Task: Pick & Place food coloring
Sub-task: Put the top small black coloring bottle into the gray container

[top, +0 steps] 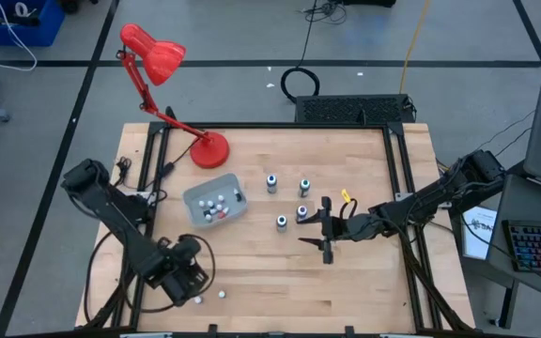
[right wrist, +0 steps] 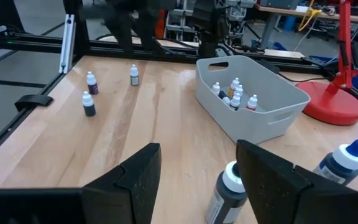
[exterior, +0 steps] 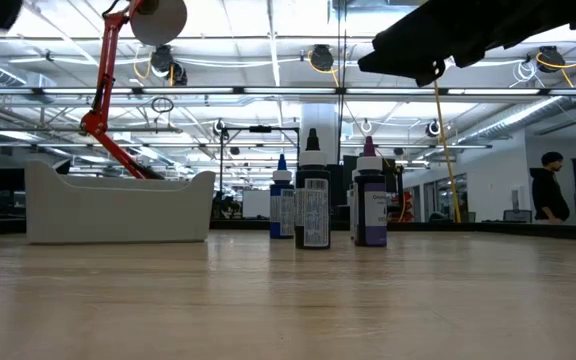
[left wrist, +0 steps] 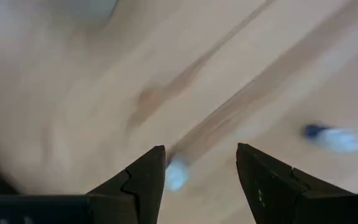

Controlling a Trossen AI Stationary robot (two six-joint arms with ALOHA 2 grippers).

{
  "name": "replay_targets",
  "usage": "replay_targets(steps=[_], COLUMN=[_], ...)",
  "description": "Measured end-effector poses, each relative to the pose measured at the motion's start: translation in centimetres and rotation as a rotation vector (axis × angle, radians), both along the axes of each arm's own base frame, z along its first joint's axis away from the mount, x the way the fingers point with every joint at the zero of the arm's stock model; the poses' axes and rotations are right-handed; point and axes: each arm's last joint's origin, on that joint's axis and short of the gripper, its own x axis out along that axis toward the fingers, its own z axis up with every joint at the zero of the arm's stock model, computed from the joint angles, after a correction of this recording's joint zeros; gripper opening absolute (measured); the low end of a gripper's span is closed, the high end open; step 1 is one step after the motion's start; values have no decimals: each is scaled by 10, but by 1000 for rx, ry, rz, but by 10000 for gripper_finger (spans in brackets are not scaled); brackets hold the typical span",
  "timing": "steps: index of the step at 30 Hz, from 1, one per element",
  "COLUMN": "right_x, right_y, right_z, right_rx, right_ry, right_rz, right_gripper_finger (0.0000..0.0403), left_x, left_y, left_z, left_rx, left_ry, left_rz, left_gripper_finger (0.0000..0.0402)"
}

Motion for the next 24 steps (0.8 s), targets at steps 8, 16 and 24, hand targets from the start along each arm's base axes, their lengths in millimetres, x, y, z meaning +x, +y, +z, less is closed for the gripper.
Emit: replay_targets(steps=[8, 16, 24], right_x=[2, 2, 2], right_y=[-2, -2, -2], right_z=[4, 3, 3], right_rx=[16, 12, 7], right_ry=[-41, -35, -35], right_rz=[-10, -10, -8], right_gripper_finger=[196, 196, 196], left_x=[-8, -4, -4], left_y=[4, 5, 6], left_z=[-32, -33, -33], left_rx=[-132, -141, -132], left_ry=[123, 96, 84], left_rz=[141, 146, 158], left_gripper_finger=[200, 200, 200])
